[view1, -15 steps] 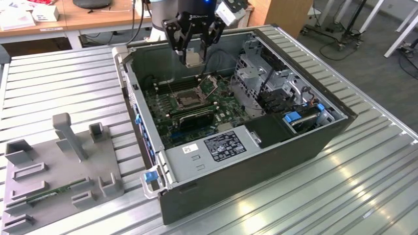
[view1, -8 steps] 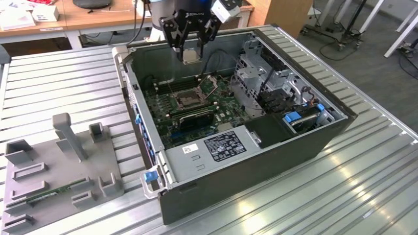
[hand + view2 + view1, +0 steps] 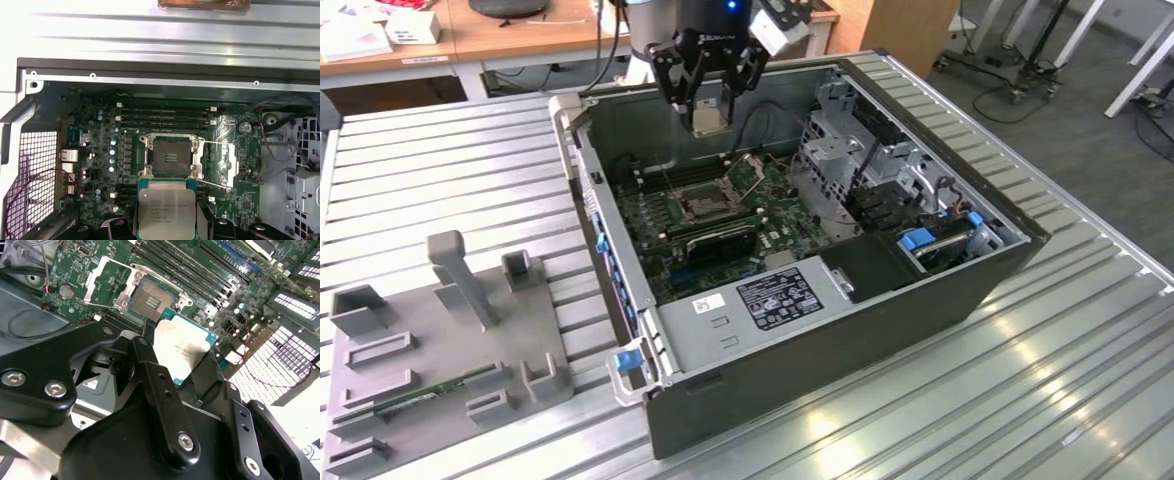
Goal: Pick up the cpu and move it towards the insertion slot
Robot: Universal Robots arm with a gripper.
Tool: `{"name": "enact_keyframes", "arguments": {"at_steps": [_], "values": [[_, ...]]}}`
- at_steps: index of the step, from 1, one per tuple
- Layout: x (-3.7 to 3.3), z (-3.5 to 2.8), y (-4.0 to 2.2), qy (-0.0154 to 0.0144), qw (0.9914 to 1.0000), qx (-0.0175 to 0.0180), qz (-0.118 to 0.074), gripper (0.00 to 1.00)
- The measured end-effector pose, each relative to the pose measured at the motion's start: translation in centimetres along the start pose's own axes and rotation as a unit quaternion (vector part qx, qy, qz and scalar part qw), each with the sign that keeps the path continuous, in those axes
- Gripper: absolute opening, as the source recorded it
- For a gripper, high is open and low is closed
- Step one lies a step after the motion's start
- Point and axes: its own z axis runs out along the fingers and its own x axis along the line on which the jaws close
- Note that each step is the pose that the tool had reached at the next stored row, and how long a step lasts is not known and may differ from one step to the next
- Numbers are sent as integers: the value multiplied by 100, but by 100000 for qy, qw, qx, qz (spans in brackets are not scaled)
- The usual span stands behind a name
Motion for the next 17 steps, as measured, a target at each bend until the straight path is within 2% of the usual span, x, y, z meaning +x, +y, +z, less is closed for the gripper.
{"name": "enact_keyframes", "arguments": {"at_steps": [4, 12, 17], "values": [[0, 46, 11, -1, 100000, 3, -1, 55], [-17, 57, 14, -5, 100000, -10, -1, 55], [-42, 103, 14, -2, 100000, 1, -3, 55]]}}
